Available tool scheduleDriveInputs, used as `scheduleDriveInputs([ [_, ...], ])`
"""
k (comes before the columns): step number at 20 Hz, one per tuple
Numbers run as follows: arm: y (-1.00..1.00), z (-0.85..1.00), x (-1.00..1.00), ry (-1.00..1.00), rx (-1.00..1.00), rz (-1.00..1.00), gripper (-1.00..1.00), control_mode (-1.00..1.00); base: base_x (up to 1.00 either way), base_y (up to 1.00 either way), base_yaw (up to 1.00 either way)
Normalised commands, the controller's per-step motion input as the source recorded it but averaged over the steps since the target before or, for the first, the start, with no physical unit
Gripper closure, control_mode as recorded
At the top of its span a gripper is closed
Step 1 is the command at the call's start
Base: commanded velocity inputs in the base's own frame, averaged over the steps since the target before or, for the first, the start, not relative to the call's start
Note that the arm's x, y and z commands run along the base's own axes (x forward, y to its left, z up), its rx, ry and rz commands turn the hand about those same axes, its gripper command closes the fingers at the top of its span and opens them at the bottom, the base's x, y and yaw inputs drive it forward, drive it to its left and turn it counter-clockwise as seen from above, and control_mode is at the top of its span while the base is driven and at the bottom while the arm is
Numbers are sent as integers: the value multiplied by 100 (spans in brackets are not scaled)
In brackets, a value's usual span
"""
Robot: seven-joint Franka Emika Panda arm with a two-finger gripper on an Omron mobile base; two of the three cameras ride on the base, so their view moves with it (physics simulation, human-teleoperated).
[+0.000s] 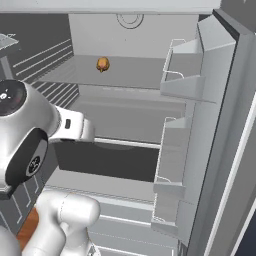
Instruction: Place one carrot and one chicken drumstick in each tupperware on the nearby counter, to pack two identical lunches.
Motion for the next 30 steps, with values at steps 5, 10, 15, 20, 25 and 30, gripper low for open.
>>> scheduleDriveInputs([
  [5,26,10,60,-22,0,1,-100,-100,0,0,0],
  [10,23,44,45,-7,0,0,-100,-100,0,0,0],
  [15,4,56,37,0,0,0,-100,-100,0,0,0],
  [20,0,43,47,0,2,0,-100,-100,0,0,0],
  [25,1,7,70,-3,2,0,-100,-100,0,0,0],
  [30,7,0,72,-10,0,0,-100,-100,0,0,0],
])
